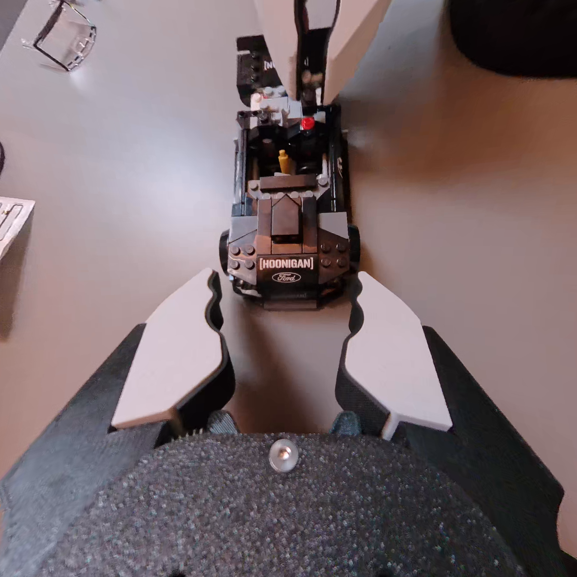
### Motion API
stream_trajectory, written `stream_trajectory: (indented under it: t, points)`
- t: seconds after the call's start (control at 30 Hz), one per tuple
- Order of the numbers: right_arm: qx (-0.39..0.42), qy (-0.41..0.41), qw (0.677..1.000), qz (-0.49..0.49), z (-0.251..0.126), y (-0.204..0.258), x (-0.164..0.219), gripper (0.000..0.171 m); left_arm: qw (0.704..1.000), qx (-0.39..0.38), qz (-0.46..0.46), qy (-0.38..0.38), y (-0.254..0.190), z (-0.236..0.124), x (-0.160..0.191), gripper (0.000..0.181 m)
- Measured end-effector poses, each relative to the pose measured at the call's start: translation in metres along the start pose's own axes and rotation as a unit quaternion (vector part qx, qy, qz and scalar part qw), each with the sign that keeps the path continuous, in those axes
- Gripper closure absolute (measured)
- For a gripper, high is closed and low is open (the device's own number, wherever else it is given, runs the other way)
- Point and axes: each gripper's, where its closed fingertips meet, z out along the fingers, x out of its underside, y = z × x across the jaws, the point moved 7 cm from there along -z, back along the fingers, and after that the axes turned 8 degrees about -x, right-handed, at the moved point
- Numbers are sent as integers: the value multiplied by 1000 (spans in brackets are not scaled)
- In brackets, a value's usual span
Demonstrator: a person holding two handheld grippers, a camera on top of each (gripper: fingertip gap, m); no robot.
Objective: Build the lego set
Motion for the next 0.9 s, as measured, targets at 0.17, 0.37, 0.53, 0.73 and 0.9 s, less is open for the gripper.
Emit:
stream_trajectory:
  t: [0.17,0.37,0.53,0.73,0.9]
  points:
    - [8,-16,1000,7,3,1,2,160,1000,6,-4,-12,-1,2,-1,101]
    - [21,-26,999,15,4,2,5,160,1000,6,3,-7,-3,4,-1,101]
    - [20,-5,1000,9,3,-1,6,160,1000,3,2,-7,-3,4,0,103]
    - [17,30,999,-12,6,-4,1,160,1000,-3,4,-8,-1,3,0,105]
    - [8,37,999,-10,6,-6,0,160,1000,-3,4,-10,-1,3,1,105]
